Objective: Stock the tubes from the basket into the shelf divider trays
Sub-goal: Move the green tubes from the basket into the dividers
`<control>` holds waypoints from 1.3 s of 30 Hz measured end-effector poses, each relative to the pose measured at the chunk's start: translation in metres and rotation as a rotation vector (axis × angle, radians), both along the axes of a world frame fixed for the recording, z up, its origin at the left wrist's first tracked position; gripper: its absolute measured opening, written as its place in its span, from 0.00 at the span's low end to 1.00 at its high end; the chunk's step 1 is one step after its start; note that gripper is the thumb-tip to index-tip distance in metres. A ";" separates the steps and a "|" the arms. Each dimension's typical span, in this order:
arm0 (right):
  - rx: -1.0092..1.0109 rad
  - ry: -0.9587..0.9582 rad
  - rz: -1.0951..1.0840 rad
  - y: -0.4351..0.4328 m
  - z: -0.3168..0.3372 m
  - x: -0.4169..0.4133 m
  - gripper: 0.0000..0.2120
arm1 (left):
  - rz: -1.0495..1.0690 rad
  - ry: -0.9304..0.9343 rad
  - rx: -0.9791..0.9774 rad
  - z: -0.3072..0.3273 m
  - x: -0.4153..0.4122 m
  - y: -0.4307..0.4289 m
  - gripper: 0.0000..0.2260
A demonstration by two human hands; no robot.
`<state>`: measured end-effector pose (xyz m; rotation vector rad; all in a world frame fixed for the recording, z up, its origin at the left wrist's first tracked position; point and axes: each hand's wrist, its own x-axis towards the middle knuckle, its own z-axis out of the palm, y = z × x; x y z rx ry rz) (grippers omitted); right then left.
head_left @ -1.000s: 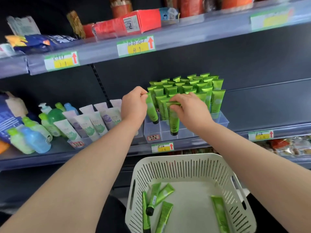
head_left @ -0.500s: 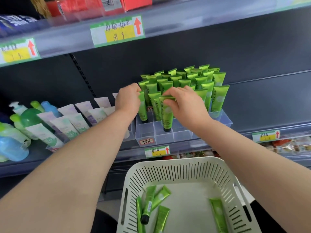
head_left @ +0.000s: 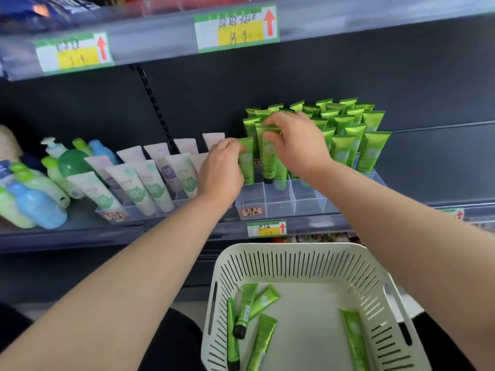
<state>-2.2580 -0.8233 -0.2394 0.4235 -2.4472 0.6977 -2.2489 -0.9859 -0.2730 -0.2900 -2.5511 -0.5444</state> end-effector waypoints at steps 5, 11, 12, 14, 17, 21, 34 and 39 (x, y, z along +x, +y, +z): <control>0.011 -0.037 0.001 -0.023 0.000 -0.012 0.12 | -0.093 -0.045 -0.096 -0.027 0.024 -0.028 0.14; 0.106 -0.147 -0.028 -0.038 -0.013 -0.029 0.13 | -0.193 -0.076 -0.157 -0.033 0.036 -0.046 0.17; 0.121 -0.182 -0.034 -0.040 -0.018 -0.031 0.13 | -0.193 -0.080 -0.160 -0.032 0.037 -0.047 0.17; 0.147 -0.239 -0.044 -0.041 -0.025 -0.034 0.11 | -0.193 -0.086 -0.171 -0.033 0.038 -0.049 0.18; 0.163 -0.232 -0.052 -0.042 -0.029 -0.033 0.11 | -0.195 -0.092 -0.173 -0.035 0.038 -0.050 0.18; 0.224 -0.126 -0.047 -0.043 -0.026 -0.028 0.12 | -0.189 -0.102 -0.160 -0.037 0.041 -0.049 0.18; 0.241 0.021 0.007 -0.008 -0.065 0.045 0.11 | -0.229 -0.125 -0.177 -0.054 0.063 -0.032 0.10; 0.263 -0.066 -0.002 0.014 -0.104 0.087 0.11 | -0.263 -0.177 -0.216 -0.070 0.079 -0.017 0.08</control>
